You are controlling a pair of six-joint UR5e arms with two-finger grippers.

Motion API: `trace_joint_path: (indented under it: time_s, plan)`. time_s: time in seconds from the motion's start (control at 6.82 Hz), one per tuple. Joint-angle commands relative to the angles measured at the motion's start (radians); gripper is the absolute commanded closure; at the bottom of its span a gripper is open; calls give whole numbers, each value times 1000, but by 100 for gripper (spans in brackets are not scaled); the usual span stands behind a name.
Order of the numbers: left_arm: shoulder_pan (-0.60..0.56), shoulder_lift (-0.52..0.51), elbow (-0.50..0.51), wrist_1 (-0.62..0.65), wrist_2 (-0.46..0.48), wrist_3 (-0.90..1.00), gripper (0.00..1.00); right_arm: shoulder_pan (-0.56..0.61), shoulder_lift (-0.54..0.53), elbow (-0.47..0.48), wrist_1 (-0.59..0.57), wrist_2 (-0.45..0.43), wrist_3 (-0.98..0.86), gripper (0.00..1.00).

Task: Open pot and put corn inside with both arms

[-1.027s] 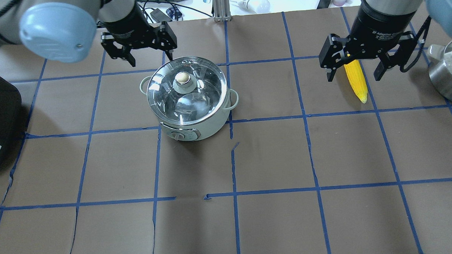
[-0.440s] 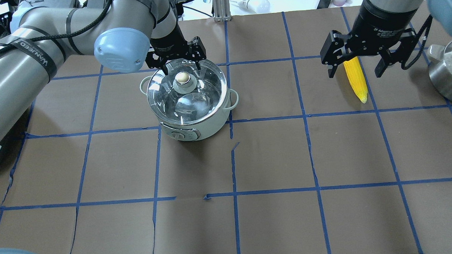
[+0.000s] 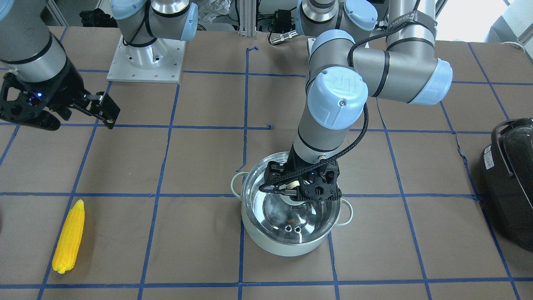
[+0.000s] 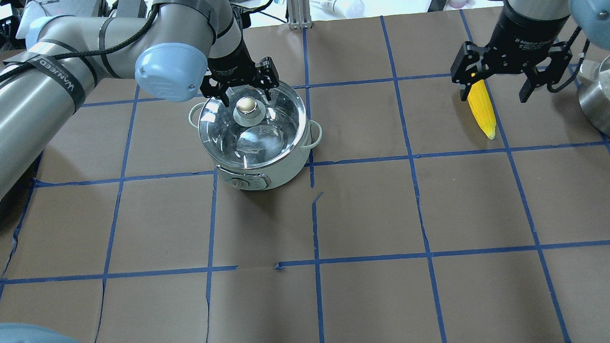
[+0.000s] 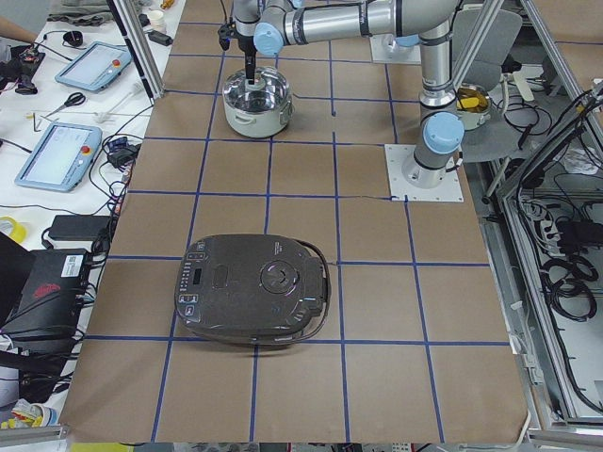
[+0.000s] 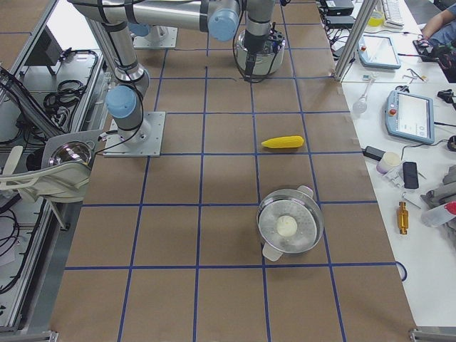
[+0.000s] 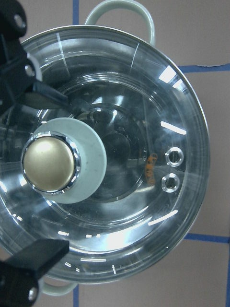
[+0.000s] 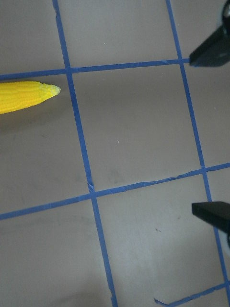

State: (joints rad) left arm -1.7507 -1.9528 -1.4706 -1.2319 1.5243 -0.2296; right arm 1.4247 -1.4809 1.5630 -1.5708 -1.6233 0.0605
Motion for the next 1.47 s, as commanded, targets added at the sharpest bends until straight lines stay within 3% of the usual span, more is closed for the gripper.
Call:
trace_joint_path:
  time_s: [0.0, 0.15, 0.29, 0.44, 0.59, 0.73, 1.03, 1.17, 1.32]
  plan:
    - [0, -17, -2, 0, 0, -1, 15, -65, 89, 5, -79, -30, -78, 0]
    - [0, -24, -2, 2, 2, -2, 19, -84, 118, 5, -139, -26, -235, 0]
    - [0, -23, 1, 2, 2, 6, 37, -86, 176, 5, -275, -38, -320, 0]
    - [0, -23, -1, 0, 2, 6, 70, -89, 247, 5, -408, -38, -324, 0]
    - [2, -20, 4, 0, 2, 4, 74, -99, 296, 5, -472, -33, -336, 0]
    - [8, -2, 13, -1, -1, 7, 100, -102, 347, 5, -556, -24, -405, 0]
    - [30, 66, 54, -87, 0, 7, 100, -109, 419, 5, -651, -24, -427, 0]
    - [78, 101, 87, -181, 14, 12, 100, -109, 447, 5, -667, -24, -426, 0]
    - [197, 119, 75, -205, 48, 141, 100, -109, 477, 5, -693, -23, -426, 0]
